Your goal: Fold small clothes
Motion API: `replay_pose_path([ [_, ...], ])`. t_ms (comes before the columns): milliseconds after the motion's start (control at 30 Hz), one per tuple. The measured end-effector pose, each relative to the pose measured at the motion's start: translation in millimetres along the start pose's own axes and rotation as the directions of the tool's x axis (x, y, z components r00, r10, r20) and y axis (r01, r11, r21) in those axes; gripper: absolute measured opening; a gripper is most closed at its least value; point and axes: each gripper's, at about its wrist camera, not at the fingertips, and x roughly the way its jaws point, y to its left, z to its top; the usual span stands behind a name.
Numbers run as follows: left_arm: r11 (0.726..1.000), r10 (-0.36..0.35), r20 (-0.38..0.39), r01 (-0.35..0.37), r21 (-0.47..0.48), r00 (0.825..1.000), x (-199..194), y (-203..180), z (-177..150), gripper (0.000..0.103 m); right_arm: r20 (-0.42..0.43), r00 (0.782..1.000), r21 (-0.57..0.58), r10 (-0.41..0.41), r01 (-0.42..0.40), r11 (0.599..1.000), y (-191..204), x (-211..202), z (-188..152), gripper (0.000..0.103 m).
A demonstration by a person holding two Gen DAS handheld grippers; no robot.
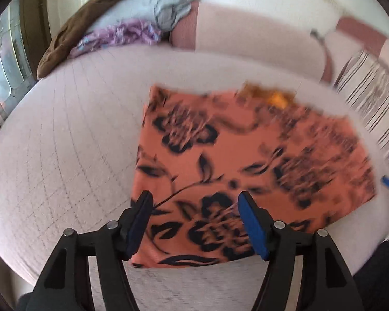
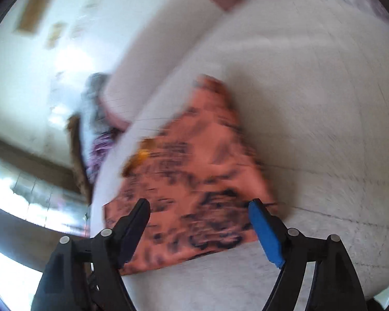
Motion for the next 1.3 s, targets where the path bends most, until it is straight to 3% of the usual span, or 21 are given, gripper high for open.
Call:
replay_pose_path([
  [67,0.999,-0.007,-0.01,0.007,-0.041,1.0,6.3,6.7,-4.9,0.07,-0.006,0.999,-0.065,0.045,-0.046,0.997,16.4,-0.6,-4.8,0.084],
  [133,0.997,0.01,-0.118,-0.018,-0.073,0.993,31.1,15.8,-12.9,0.068,-0.051,0.998,-0.079,0.049,-0.053,0.995,13.9,13.9,-14.0,0.086],
  [200,0.998,0.021,-0.083,-0.026,-0.058,0.996,20.9,14.2,-10.8,0.067,-0.148,0.988,0.008,-0.039,0.041,0.999,-15.7,45.7,-17.9,0.085],
  [267,0.997,-0.001,-0.017,-0.001,-0.077,1.0,-3.7,13.5,-3.2,0.068,-0.1,0.995,0.037,-0.011,0.015,0.999,-13.3,32.4,-17.3,0.084],
  [367,0.997,0.0,0.031,0.002,-0.082,1.0,-14.8,16.7,-1.5,0.072,-0.06,0.998,-0.085,0.019,-0.025,0.996,18.5,15.4,-17.5,0.085],
  [433,0.995,0.027,-0.051,-0.032,-0.096,0.998,8.0,23.3,-9.0,0.073,-0.067,0.996,-0.133,0.051,-0.06,0.989,25.3,18.7,-21.2,0.086],
  [467,0.991,0.072,-0.16,-0.089,-0.103,0.984,31.2,30.2,-17.1,0.073,-0.08,0.996,-0.129,0.03,-0.04,0.991,20.4,23.5,-21.3,0.086],
  [500,0.989,0.062,-0.169,-0.082,-0.119,0.984,35.3,33.4,-18.6,0.073,-0.139,0.988,-0.084,-0.061,0.05,0.995,-0.2,43.3,-23.2,0.086],
  [533,0.987,0.049,-0.127,-0.067,-0.147,0.991,24.6,36.6,-17.7,0.073,-0.171,0.984,-0.011,-0.057,0.056,0.998,-12.4,46.8,-29.4,0.084],
  [567,0.984,0.053,-0.097,-0.069,-0.166,0.994,13.3,38.0,-15.2,0.073,-0.137,0.99,0.021,-0.023,0.026,0.999,-14.5,41.7,-27.3,0.084],
  [633,0.987,0.046,-0.026,-0.05,-0.151,0.999,-2.3,36.7,-10.9,0.073,-0.113,0.994,0.002,-0.005,0.006,1.0,-2.0,27.4,-20.9,0.084],
  [700,0.99,0.064,0.007,-0.063,-0.128,0.998,-10.0,33.9,-7.9,0.073,-0.09,0.996,-0.068,-0.002,-0.004,0.998,16.0,19.2,-10.5,0.084],
  [867,0.993,-0.024,0.043,0.028,-0.118,0.999,-20.1,21.8,1.1,0.073,-0.108,0.992,-0.076,0.071,-0.08,0.994,38.8,22.8,32.7,0.084],
  [967,0.996,-0.061,0.069,0.065,-0.062,0.996,-5.2,1.2,6.6,0.075,-0.125,0.986,-0.06,0.109,-0.117,0.991,39.5,37.8,67.0,0.085],
  [1033,0.999,-0.024,-0.002,0.024,-0.041,1.0,19.9,-2.0,3.2,0.076,-0.153,0.978,0.014,0.138,-0.138,0.99,33.2,61.6,92.2,0.085],
  [1067,0.999,0.002,-0.093,-0.007,-0.054,0.996,45.5,0.4,-0.9,0.075,-0.151,0.982,0.024,0.116,-0.114,0.993,23.8,71.1,103.6,0.085],
  [1133,1.0,0.023,-0.039,-0.023,-0.018,0.999,43.7,-2.0,-5.1,0.076,-0.177,0.983,0.067,0.04,-0.028,0.997,-1.7,101.3,120.0,0.083],
  [1167,0.999,0.032,-0.045,-0.032,0.003,0.999,41.9,-5.2,-4.4,0.076,-0.178,0.984,0.16,0.025,0.004,0.987,-20.9,112.2,123.5,0.082],
  [1200,0.999,0.033,-0.054,-0.033,0.013,0.998,41.4,-6.5,-4.8,0.076,-0.148,0.986,0.23,0.078,-0.042,0.972,-28.2,113.7,126.7,0.082],
  [1300,1.0,0.023,-0.039,-0.023,0.013,0.999,43.5,-3.5,-8.2,0.078,-0.113,0.983,0.084,0.144,-0.135,0.987,2.6,106.8,133.3,0.084],
])
